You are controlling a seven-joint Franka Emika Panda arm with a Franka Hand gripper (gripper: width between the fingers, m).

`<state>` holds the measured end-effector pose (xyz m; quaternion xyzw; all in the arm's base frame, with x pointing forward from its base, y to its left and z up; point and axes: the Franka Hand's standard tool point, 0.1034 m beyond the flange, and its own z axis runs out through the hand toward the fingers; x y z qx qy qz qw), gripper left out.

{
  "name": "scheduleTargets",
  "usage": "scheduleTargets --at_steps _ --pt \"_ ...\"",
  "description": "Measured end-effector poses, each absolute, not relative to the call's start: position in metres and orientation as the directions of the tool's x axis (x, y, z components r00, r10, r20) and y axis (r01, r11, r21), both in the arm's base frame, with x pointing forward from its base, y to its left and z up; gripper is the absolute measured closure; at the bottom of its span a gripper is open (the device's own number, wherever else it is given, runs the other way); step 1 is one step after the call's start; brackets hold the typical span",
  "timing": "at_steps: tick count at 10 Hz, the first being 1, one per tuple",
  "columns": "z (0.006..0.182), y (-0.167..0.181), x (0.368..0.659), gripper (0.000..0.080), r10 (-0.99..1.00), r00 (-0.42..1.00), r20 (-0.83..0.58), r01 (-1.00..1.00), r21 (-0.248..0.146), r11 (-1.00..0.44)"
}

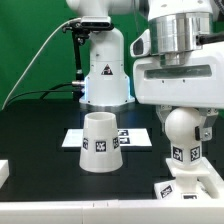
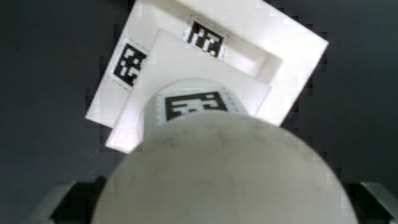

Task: Assemble lamp

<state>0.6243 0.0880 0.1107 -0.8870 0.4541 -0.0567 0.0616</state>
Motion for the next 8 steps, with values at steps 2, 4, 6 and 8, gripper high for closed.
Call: scheduleTargets --at_steps 2,4,6,8 --pt "0.1162 0.0916 0.6247 0.0105 -0.599 0.8 0.044 -0.591 -0.12 -0.798" --pt "0.1221 0.0985 0.625 0.0101 -0.381 0.924 0.033 -0.376 -0.106 -0.921" --pt "0.1214 0.0961 0.6256 0.01 -0.303 0.952 0.047 -0.297 -0.101 -0.949" --pt "0.1214 0.0941 0.6255 0.01 -0.137 0.989 0.064 -0.132 -0.068 -0.989"
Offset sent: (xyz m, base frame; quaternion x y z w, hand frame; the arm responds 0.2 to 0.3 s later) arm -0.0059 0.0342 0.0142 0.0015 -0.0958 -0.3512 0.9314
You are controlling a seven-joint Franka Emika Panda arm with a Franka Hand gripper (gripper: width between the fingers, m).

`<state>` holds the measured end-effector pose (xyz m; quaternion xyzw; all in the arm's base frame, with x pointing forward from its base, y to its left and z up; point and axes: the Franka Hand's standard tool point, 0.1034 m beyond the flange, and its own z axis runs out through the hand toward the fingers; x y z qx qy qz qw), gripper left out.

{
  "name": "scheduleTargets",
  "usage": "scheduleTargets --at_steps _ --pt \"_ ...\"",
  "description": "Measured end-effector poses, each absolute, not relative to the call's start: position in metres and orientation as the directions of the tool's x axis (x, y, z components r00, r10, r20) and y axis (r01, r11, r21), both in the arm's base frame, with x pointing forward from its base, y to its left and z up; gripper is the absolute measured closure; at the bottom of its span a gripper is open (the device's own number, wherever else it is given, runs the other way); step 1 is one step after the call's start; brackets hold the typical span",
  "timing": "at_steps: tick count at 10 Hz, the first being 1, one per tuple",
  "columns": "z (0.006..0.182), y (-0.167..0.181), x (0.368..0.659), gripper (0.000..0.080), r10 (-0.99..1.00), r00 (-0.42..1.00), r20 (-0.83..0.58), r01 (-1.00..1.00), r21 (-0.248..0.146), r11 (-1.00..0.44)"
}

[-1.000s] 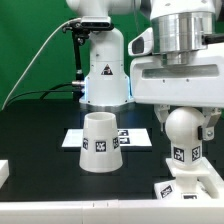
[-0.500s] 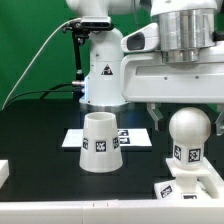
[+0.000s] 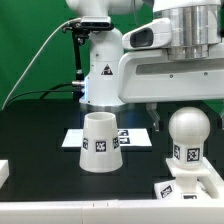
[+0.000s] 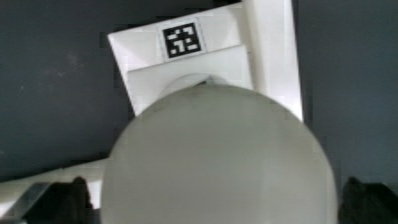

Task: Assemble lamp

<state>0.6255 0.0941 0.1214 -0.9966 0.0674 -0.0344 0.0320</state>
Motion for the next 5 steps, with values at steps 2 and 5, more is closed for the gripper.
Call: scheduleTargets --at_steps 2,5 --pt "0.1227 0.0987 0.6259 0.01 0.254 0.964 0.076 0.254 0.015 -0.967" --pt "0.1228 0.1019 0.6273 0.01 0.533 0.843 0.07 0.529 0.07 -0.846"
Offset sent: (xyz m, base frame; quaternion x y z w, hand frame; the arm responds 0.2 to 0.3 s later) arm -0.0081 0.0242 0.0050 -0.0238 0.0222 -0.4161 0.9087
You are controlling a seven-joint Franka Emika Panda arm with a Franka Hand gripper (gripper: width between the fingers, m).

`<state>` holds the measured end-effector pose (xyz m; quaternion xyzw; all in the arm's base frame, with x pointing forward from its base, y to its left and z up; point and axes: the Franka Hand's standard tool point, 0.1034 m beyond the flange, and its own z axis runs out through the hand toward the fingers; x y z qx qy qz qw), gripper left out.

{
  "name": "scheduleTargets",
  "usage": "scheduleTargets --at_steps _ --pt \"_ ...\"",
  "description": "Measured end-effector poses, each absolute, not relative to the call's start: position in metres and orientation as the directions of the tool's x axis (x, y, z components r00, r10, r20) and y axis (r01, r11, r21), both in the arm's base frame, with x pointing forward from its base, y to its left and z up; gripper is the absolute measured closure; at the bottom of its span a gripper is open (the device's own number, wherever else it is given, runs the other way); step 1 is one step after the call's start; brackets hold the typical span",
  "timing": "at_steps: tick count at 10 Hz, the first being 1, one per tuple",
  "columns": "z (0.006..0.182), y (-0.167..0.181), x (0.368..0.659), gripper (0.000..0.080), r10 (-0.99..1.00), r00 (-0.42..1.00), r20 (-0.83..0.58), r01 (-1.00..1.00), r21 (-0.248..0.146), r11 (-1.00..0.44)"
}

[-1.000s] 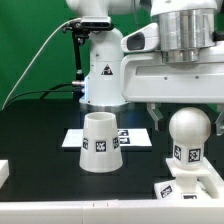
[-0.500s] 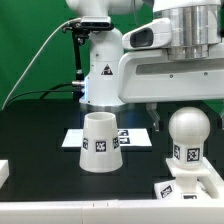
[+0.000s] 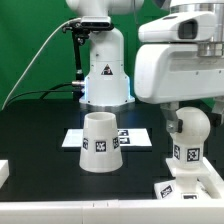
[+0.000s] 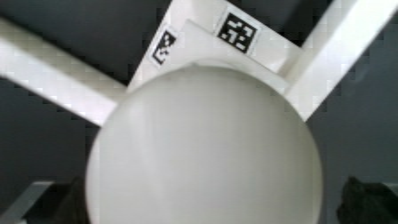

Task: Assemble lamp

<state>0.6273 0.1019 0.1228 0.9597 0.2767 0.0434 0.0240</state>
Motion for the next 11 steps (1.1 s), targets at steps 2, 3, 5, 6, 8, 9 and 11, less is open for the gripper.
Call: scheduleTargets --at_steps 2,3,5,6,8,9,11 --pt "0.1227 0.096 0.6281 0.01 0.652 0.757 0.048 0.647 0.094 -0.757" --pt "0.1224 0.095 0.6281 0.01 0.688 0.724 0.039 0.683 0.101 -0.724" --pt "0.1212 0.0991 0.623 0.01 0.732 0.679 -0.053 0.734 0.058 -0.677" --pt "0.1217 0.0974 0.6281 0.01 0.731 0.682 -0.032 0.731 0.077 -0.678" --pt "0.1208 0.0963 0.6275 0.0209 0.709 0.705 -0.031 0.709 0.077 -0.701" --pt "0.1207 0.0963 0.6275 0.0229 0.682 0.73 -0.029 0.682 0.078 -0.727" --pt "0.1204 0.0961 0.6274 0.0229 0.542 0.84 -0.015 0.542 0.081 -0.837"
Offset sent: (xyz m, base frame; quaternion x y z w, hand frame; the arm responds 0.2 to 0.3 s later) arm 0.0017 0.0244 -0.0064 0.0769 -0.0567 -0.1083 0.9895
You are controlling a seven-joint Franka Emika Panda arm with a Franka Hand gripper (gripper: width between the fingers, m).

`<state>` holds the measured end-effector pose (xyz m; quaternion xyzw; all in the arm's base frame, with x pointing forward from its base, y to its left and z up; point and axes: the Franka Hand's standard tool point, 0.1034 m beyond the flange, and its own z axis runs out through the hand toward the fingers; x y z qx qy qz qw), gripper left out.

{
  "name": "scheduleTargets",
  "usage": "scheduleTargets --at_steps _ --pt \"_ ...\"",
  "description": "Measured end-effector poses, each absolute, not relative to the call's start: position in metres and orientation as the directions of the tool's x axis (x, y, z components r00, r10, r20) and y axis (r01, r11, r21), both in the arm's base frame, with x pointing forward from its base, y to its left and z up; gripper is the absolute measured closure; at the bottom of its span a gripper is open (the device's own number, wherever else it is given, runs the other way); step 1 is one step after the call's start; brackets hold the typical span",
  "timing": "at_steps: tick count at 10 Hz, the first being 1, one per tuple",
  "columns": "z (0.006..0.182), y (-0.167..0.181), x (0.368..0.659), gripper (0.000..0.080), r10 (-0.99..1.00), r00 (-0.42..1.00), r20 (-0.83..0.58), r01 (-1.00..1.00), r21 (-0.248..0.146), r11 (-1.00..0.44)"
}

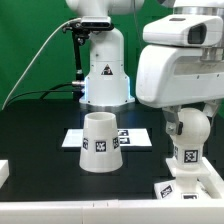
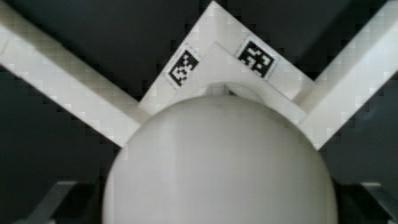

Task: Assemble lamp

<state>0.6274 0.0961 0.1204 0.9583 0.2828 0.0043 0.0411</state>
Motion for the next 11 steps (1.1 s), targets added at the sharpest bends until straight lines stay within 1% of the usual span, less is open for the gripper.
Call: scheduleTargets --at_steps 1,2,3,4,5,6,7,8,11 --pt "0.12 0.096 0.627 0.0229 0.489 0.872 -0.01 0.489 0.082 -0.869" --pt "0.121 0.097 0.632 0.0229 0.419 0.907 0.047 0.413 0.094 -0.906" --pt "0.121 0.097 0.633 0.0228 0.266 0.958 0.109 0.256 0.092 -0.962" --pt "0.122 0.096 0.634 0.0228 0.125 0.977 0.17 0.113 0.08 -0.99" --pt "0.122 0.093 0.635 0.0227 -0.001 0.98 0.197 -0.012 0.054 -0.998" --pt "0.124 0.089 0.637 0.0226 -0.106 0.974 0.199 -0.112 0.02 -0.993" --pt "0.124 0.086 0.637 0.0226 -0.264 0.947 0.182 -0.265 -0.021 -0.964" --pt "0.125 0.087 0.635 0.0226 -0.38 0.913 0.147 -0.381 -0.028 -0.924" --pt "0.125 0.085 0.634 0.0225 -0.531 0.839 0.119 -0.53 -0.037 -0.847"
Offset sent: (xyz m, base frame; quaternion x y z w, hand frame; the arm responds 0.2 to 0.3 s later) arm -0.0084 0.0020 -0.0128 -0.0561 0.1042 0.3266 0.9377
